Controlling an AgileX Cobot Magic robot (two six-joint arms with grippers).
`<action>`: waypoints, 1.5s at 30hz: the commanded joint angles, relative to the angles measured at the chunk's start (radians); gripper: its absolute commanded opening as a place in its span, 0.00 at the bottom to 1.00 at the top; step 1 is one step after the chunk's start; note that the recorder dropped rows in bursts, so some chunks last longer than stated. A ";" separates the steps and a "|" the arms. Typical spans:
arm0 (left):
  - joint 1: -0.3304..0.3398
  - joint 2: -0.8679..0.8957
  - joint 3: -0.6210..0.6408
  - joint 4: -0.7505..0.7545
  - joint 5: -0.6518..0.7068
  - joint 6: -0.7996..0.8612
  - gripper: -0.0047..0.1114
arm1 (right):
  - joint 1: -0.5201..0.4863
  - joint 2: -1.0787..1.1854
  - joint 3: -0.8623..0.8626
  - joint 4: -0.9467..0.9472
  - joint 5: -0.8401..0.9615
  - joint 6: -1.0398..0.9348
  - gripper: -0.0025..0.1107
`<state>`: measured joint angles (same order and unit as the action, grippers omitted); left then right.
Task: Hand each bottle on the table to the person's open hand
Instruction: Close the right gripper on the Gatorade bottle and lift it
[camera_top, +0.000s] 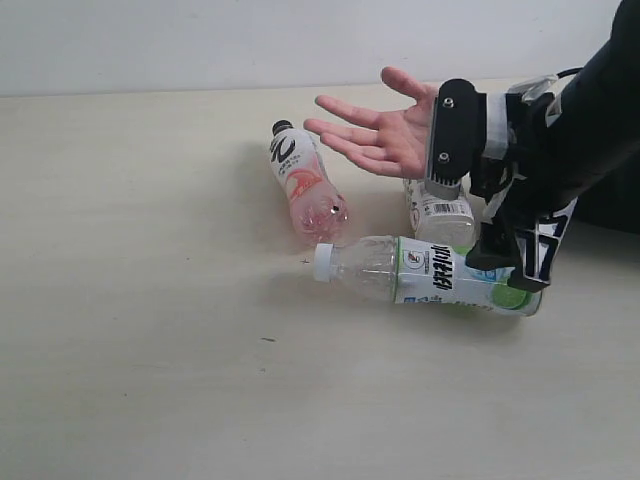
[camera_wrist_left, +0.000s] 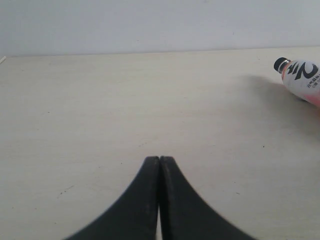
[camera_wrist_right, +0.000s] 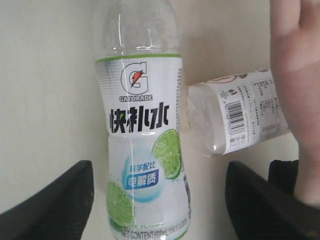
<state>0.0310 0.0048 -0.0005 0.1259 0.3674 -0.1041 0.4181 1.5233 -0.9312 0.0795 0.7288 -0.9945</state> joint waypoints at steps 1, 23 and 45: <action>-0.004 -0.005 0.001 0.000 -0.004 -0.004 0.06 | 0.001 0.053 -0.003 -0.008 -0.029 -0.027 0.64; -0.004 -0.005 0.001 0.000 -0.004 -0.004 0.06 | 0.001 0.230 -0.003 -0.002 -0.071 -0.027 0.64; -0.004 -0.005 0.001 0.000 -0.004 -0.004 0.06 | 0.001 0.259 -0.003 0.033 -0.134 -0.023 0.67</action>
<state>0.0310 0.0048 -0.0005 0.1259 0.3674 -0.1041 0.4181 1.7796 -0.9312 0.1061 0.6024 -1.0143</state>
